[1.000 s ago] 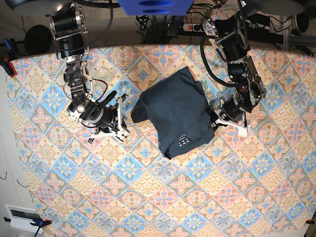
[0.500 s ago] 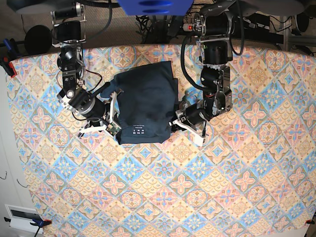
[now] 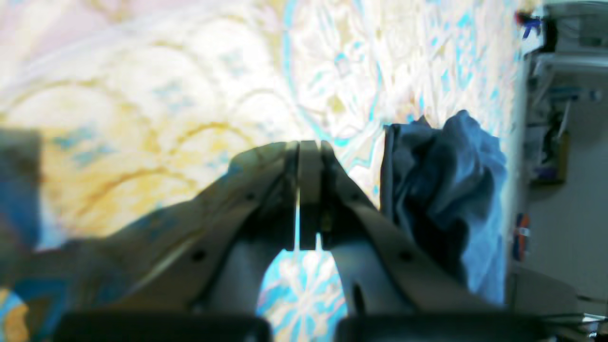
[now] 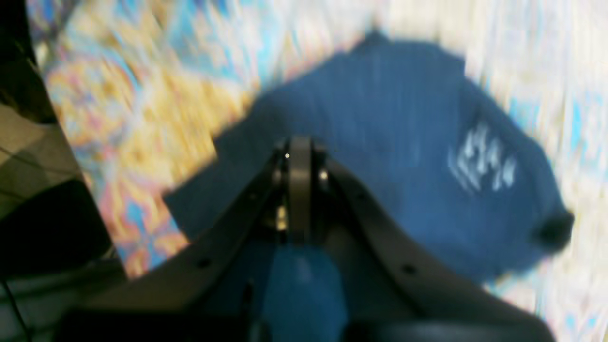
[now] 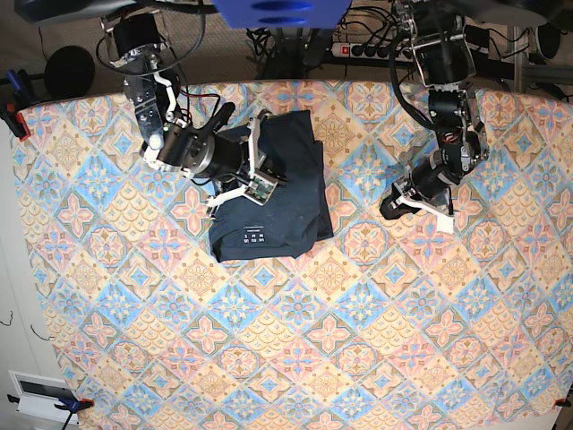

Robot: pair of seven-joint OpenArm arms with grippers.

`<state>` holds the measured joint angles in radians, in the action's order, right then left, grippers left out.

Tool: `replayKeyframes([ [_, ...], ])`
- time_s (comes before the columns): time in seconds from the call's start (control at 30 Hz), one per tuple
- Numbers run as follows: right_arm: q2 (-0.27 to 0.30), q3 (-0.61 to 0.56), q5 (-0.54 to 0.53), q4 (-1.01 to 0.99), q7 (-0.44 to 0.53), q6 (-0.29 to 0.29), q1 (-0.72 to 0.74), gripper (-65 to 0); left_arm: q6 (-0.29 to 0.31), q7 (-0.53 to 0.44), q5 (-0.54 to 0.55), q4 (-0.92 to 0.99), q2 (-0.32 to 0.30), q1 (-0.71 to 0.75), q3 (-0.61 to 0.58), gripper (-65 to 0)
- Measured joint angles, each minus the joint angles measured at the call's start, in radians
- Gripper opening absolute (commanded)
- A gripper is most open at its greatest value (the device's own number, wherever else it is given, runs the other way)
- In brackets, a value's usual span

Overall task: Layout the t-shirt on the table in an organized manner, then fold the t-shirt properly
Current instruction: 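Release with the left gripper and grasp the shirt's collar edge with the right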

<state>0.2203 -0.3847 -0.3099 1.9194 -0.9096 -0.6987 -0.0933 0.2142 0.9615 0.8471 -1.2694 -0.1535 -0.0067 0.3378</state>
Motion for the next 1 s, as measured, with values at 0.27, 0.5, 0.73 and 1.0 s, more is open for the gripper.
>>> replayKeyframes([
  [0.27,-0.082,-0.135,0.013,-0.075,-0.013,0.007,0.123,-64.8,-0.003,-0.008,0.123,-0.043,-0.045,0.087,-0.001,-65.0],
  [0.5,-0.134,-0.134,0.021,-0.362,0.001,0.0,0.111,-64.8,-0.023,0.092,0.104,-0.266,-0.045,0.186,0.005,-65.0],
  [0.73,-0.146,-0.128,0.013,-0.482,0.091,0.004,0.132,-64.8,-0.016,0.107,0.115,-0.448,-0.047,0.208,0.007,-65.0],
  [1.0,-0.161,-0.027,0.111,-0.618,0.264,-0.055,0.127,-64.8,-0.016,0.119,0.109,-0.513,-0.047,0.243,0.007,-65.0],
])
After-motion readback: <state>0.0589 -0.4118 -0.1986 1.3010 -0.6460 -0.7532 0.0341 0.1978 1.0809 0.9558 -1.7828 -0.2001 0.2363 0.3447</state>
